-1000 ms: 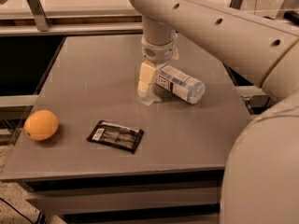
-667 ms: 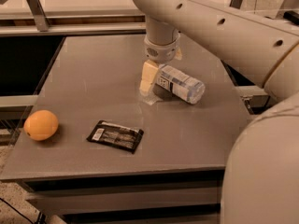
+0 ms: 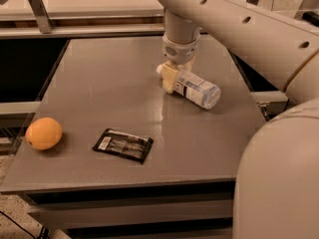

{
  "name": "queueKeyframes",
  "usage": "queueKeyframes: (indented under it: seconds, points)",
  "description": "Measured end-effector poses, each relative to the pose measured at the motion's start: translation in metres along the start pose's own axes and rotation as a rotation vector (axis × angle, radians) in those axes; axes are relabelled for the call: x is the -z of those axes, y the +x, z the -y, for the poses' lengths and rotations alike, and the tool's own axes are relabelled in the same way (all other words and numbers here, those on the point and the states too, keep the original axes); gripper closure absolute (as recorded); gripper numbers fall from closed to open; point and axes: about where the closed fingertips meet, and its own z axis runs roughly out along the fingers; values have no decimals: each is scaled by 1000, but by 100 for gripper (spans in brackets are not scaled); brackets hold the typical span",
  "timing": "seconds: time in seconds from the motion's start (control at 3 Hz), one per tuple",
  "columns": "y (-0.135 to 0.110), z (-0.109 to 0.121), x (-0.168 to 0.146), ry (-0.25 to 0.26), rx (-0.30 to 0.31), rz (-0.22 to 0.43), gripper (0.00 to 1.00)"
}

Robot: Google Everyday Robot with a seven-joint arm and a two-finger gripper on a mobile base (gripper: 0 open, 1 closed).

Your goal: Place blue plastic bottle upright

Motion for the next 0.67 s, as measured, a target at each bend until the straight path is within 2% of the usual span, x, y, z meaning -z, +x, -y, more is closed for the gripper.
queueKeyframes:
  seconds: [0.33,0.67]
  points:
    - [0,1,5,21,86,21,64]
    - [-2,-3,20,15,215,93,87]
